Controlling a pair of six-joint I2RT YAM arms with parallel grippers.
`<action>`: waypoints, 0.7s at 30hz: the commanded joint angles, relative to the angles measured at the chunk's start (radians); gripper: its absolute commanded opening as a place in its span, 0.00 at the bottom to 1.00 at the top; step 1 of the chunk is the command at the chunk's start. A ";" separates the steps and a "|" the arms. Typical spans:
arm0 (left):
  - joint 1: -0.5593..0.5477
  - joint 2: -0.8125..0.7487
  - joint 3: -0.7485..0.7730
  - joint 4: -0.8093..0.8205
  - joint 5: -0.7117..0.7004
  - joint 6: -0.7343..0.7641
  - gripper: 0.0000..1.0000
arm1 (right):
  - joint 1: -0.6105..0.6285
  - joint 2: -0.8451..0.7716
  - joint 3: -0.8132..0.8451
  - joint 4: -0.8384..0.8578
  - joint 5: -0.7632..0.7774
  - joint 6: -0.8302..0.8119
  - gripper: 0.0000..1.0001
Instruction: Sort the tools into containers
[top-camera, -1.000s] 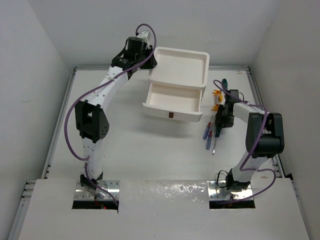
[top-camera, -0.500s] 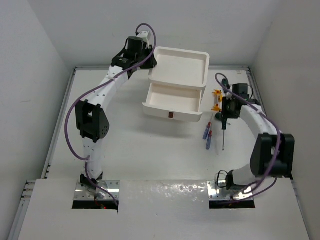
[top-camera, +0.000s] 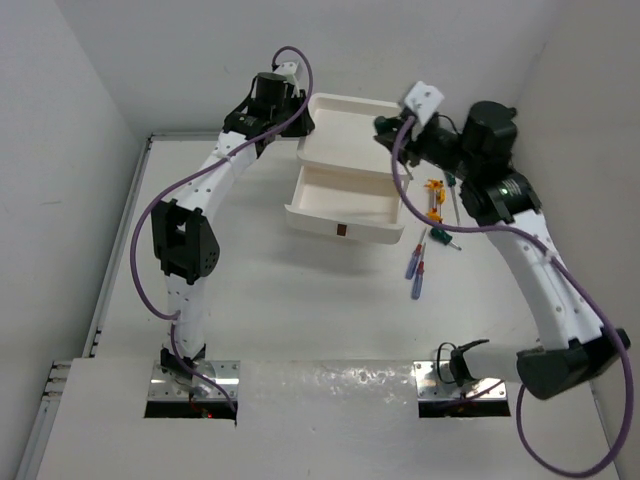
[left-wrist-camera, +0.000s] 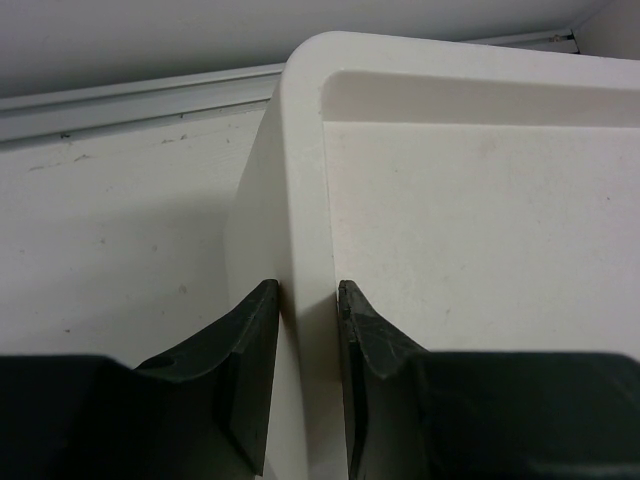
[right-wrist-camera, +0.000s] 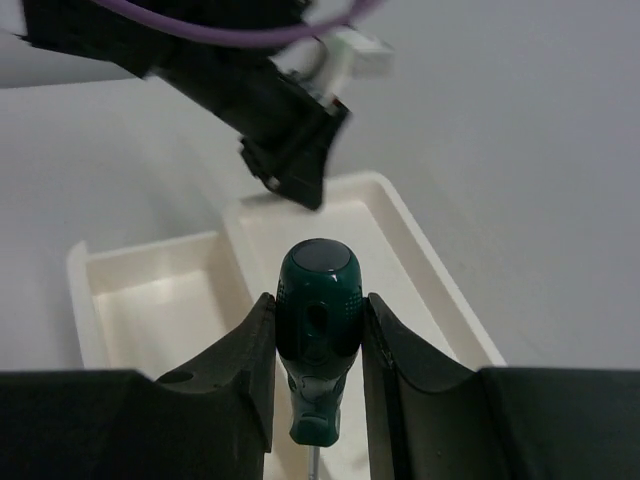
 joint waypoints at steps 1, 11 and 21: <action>-0.012 0.031 -0.009 -0.003 0.051 0.007 0.14 | 0.081 0.154 0.074 0.056 -0.130 -0.175 0.00; -0.013 0.031 -0.023 0.000 0.040 0.020 0.14 | 0.199 0.366 0.189 -0.098 -0.118 -0.242 0.00; -0.011 0.045 -0.020 0.003 0.038 0.020 0.14 | 0.256 0.443 0.233 -0.333 0.014 -0.301 0.24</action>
